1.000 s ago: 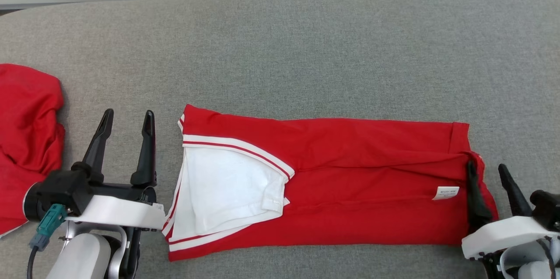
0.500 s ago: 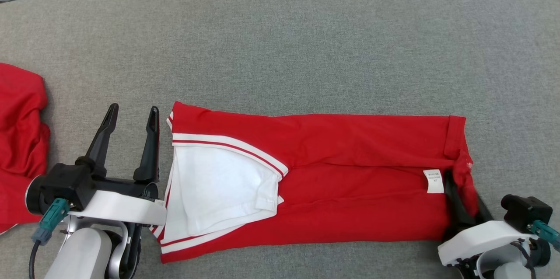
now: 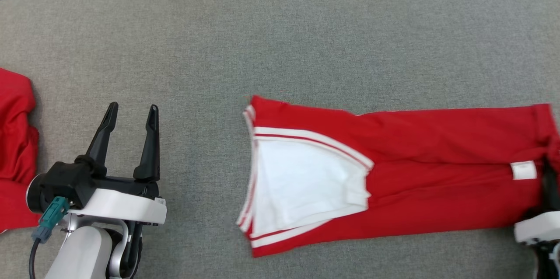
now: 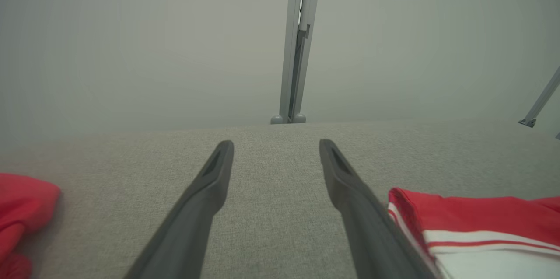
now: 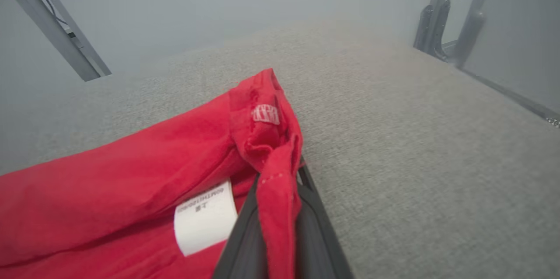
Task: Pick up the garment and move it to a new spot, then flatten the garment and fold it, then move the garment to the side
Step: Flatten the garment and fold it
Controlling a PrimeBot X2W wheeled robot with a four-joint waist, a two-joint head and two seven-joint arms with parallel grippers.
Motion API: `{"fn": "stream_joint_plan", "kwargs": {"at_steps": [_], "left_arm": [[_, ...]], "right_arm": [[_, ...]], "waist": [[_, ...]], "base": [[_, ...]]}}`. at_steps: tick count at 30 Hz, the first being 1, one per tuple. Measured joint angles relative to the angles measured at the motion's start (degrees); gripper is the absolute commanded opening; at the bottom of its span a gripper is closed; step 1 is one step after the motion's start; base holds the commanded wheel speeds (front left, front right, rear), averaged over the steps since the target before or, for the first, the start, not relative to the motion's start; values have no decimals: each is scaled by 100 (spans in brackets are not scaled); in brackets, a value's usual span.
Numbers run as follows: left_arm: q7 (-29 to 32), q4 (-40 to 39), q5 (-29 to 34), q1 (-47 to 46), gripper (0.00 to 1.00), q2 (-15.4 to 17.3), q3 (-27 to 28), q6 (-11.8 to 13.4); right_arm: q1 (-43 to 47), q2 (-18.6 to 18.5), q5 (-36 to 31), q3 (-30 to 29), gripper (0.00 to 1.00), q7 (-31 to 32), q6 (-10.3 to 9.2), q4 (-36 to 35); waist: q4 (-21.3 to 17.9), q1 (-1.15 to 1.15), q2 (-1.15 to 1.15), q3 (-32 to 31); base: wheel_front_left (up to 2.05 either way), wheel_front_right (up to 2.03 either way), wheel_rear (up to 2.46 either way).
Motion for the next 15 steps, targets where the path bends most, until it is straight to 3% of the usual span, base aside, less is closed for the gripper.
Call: {"fn": "stream_joint_plan", "kwargs": {"at_steps": [6, 15], "left_arm": [[0, 52, 0, -69, 100, -14, 8, -1], [-1, 96, -33, -71, 100, -59, -8, -44]], "right_arm": [[-179, -93, -146, -85, 0, -4, 1, -129], [-51, 324, -274, 1462, 0, 283, 0, -2030]], "waist": [[-24, 0, 0, -3], [-70, 0, 0, -80]], "base": [[0, 0, 0], [0, 0, 0]]}}
